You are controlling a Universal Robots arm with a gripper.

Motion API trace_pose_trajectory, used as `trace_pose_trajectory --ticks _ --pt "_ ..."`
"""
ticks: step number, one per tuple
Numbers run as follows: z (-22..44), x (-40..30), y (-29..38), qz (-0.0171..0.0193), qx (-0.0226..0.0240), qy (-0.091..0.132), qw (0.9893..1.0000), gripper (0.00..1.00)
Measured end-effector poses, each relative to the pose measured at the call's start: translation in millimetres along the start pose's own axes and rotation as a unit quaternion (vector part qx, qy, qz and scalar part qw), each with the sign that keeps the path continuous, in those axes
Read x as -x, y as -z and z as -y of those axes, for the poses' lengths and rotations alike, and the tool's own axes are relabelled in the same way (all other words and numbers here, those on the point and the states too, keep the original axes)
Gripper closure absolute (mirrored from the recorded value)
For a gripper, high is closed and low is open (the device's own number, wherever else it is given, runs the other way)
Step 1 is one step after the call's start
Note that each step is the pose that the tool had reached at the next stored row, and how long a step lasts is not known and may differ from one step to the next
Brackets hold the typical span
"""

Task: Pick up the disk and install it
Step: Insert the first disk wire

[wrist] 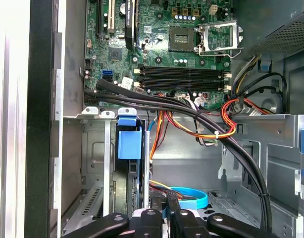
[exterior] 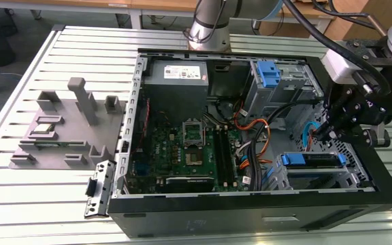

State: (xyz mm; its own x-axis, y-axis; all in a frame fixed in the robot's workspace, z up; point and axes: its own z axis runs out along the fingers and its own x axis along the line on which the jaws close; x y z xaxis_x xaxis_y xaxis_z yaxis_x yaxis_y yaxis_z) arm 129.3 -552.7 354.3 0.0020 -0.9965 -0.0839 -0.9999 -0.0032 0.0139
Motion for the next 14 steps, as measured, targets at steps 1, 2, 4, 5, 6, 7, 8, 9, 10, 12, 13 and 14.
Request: trace_pose_trajectory --ticks 1,2,4,5,6,7,8,9,10,12,13,14 --pt "-0.1 0.0 0.0 0.0 0.0 0.0 1.0 0.84" --pt "-0.1 0.0 0.0 0.0 0.0 0.0 1.0 0.84" --pt "-0.2 -0.1 0.0 0.0 0.0 0.0 1.0 0.84" --pt "-0.3 -0.6 0.1 -0.0001 0.0 0.0 1.0 0.84" --pt "-0.5 -1.5 0.1 -0.0001 0.0 0.0 1.0 0.84" --pt "-0.9 -2.6 0.2 -0.0001 -0.0001 0.0 1.0 0.84" --pt "-1.2 -3.2 0.2 -0.0001 -0.0001 0.0 1.0 0.84" --pt "-1.4 -3.4 0.2 -0.0001 -0.0002 0.0 1.0 0.84" --pt "-1.4 -3.4 0.2 -0.0001 -0.0002 0.0 1.0 0.84" --pt "-1.5 -3.4 0.2 -0.0001 -0.0002 0.0 1.0 0.84" --pt "-1.6 -3.4 0.2 0.0 -0.0002 0.0 1.0 0.84" --pt "-1.6 -3.4 0.2 -0.0001 -0.0002 0.0 1.0 0.84"
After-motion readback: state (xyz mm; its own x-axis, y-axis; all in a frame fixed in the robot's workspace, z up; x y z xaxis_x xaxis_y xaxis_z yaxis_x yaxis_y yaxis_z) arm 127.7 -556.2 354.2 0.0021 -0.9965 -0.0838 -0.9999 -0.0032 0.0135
